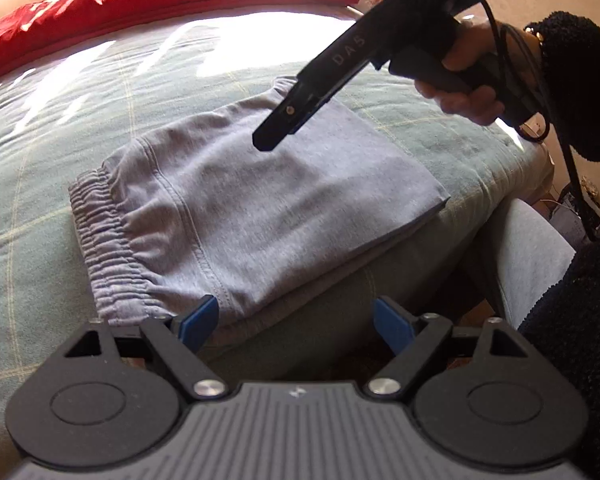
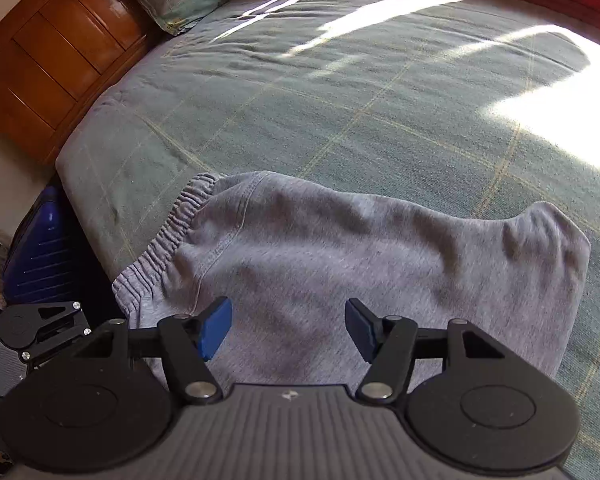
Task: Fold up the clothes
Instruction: 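Position the open right tool over the stack while the left tool hovers at the waistband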
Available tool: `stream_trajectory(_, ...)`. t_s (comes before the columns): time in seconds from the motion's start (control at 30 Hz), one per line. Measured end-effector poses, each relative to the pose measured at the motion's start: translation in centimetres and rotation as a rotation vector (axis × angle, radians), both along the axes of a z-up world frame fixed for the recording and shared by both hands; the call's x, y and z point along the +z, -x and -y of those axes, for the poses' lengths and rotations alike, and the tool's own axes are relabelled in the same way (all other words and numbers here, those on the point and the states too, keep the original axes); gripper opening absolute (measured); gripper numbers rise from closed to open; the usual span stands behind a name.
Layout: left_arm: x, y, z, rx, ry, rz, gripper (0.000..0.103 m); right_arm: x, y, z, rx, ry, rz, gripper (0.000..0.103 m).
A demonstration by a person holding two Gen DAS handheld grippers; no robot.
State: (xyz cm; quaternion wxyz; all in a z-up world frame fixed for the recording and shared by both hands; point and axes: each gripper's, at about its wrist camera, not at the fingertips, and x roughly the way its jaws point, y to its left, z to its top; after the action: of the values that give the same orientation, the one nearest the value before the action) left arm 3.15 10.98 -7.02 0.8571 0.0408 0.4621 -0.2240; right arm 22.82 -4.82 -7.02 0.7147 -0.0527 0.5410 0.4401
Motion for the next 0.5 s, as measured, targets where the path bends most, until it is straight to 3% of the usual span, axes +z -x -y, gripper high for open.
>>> stream_trajectory(0.17,0.8,-2.7,-1.2,0.076,-0.045,0.067,0.085,0.4,0.8,-0.4,-0.004,-0.022,-0.001,0.072)
stream_trajectory(0.33,-2.1,-4.1,-2.1,0.151,-0.042,-0.020,0.085,-0.6,0.8,-1.1,-0.018,-0.003,-0.027,0.073)
stream_trajectory(0.5,-2.4,-3.1,-2.5,0.198,-0.008,-0.021,0.086,-1.9,0.9,-1.1,-0.031,0.016,-0.046,0.076)
